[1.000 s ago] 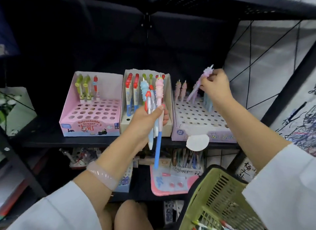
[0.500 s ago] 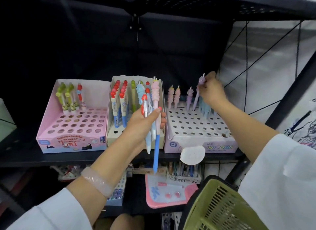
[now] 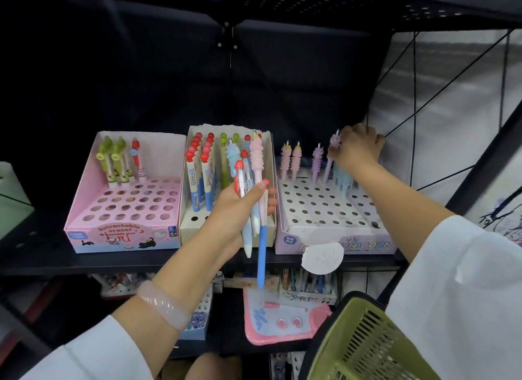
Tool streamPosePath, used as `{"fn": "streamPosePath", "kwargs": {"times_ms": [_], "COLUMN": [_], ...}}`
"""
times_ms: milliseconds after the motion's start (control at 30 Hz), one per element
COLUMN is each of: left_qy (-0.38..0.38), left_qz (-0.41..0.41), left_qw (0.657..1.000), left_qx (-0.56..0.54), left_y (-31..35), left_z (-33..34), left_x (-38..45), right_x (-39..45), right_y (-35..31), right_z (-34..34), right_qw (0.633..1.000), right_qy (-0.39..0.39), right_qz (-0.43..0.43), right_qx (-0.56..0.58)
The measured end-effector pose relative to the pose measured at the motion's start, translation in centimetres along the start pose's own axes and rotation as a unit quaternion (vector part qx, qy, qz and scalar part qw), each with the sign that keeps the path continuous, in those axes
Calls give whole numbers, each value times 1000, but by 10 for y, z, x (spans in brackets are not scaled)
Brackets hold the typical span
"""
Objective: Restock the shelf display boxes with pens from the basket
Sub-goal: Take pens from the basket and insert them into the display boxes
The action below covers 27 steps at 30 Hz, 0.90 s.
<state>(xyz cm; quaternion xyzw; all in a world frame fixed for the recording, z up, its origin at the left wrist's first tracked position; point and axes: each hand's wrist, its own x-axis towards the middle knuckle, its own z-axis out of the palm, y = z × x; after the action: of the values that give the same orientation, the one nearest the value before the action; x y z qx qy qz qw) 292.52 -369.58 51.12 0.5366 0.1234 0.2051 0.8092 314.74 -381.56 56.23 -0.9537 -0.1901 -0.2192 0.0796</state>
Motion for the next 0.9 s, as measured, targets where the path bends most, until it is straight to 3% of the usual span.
{"fn": "streamPosePath", "kwargs": {"times_ms": [133, 200, 300, 467, 567, 667, 767, 833, 900], "left_qy": [6, 7, 10, 15, 14, 12, 17, 16, 13], "left_qz": [-1, 0, -2, -8, -7, -5, -4, -3, 4], "left_qw": [1000, 1000, 1000, 1000, 1000, 1000, 1000, 1000, 1000], "left_qx": [9, 5, -2, -2, -3, 3, 3, -2, -9], "left_y": [1, 1, 2, 1, 0, -2, -1, -1, -1], "left_z": [0, 0, 0, 0, 0, 0, -2, -4, -6], "left_x": [-5, -7, -8, -6, -6, -7, -7, -7, -6], "right_x": [1, -4, -11, -15, -16, -16, -17, -22, -36], "right_y": [4, 4, 8, 13, 13, 14, 15, 8, -10], "right_z": [-1, 3, 12, 18, 23, 26, 23, 19, 9], "right_qw": [997, 998, 998, 997, 992, 992, 991, 990, 975], "right_qy": [-60, -64, -49, 8, -14, 38, 38, 43, 45], "right_qz": [38, 16, -33, -61, -114, -114, -123, -123, -131], "right_qx": [0, -19, -36, 56, 43, 42, 17, 47, 172]}}
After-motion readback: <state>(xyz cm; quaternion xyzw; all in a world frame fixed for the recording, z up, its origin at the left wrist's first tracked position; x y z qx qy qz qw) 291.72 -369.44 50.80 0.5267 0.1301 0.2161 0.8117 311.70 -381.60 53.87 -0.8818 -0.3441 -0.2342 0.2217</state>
